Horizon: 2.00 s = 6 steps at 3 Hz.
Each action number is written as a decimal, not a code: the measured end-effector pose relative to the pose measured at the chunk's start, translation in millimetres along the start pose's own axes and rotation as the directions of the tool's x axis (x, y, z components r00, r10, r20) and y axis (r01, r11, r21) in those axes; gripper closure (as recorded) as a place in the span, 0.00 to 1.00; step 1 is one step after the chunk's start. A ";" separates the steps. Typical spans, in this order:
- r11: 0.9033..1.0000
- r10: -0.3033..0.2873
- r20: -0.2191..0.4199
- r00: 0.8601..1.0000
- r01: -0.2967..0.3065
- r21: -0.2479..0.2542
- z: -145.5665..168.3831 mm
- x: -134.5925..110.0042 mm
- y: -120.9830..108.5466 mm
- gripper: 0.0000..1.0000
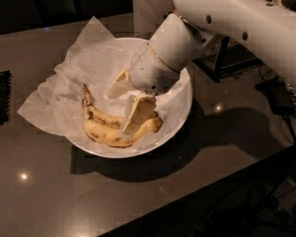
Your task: Pick banana from white bowl
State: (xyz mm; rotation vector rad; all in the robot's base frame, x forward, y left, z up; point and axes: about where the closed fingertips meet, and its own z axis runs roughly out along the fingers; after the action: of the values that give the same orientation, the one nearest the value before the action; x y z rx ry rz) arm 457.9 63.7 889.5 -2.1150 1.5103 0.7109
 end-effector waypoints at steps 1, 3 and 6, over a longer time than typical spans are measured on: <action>1.000 -0.003 -0.008 1.000 0.003 0.014 -7.8 -2.8 -9.3 0.31; 0.999 -0.045 -0.007 0.999 0.045 -0.031 2.1 -23.8 -19.8 0.33; 0.994 -0.039 0.034 0.999 0.043 -0.105 38.0 -32.0 -5.1 0.33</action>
Offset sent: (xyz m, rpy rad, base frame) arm 0.0241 0.0256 0.0352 -0.0308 -0.0534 0.0607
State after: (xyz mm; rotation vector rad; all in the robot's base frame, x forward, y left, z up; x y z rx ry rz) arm 448.4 111.9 880.9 -2.1949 1.4374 0.8229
